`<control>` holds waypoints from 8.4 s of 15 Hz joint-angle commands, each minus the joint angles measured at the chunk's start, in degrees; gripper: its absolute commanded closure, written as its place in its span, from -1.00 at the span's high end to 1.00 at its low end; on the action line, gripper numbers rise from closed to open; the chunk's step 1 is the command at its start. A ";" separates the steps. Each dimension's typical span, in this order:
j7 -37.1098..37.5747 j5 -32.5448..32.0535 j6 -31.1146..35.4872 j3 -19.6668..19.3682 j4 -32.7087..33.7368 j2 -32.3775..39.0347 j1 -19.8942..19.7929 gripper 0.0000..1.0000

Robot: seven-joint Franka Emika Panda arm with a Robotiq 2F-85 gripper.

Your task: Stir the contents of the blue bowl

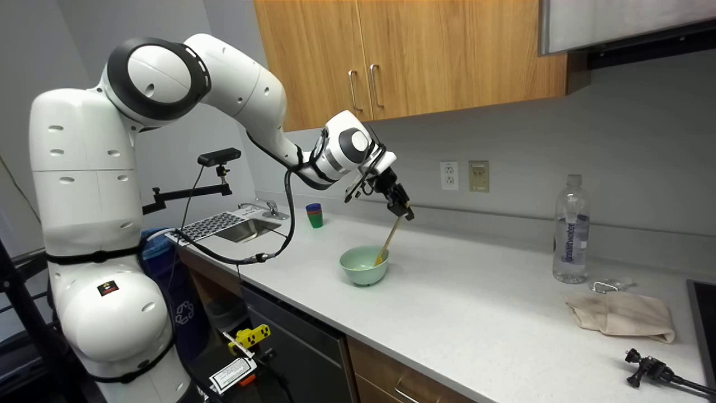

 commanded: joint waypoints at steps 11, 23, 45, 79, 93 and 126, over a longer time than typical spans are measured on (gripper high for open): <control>-3.64 3.14 -2.82 6.29 -5.63 -0.27 -1.98 -0.96; -1.43 4.94 -0.51 5.05 -4.92 -1.22 -3.49 -0.96; -2.46 2.66 -4.61 4.38 -3.60 -0.61 -2.40 -0.96; 9.62 -2.14 0.65 3.67 -1.92 1.01 -2.28 -0.96; -9.11 19.58 -5.96 7.86 -1.61 2.60 -5.03 -0.96; -16.58 16.61 -20.39 6.19 3.53 6.16 -3.62 -0.96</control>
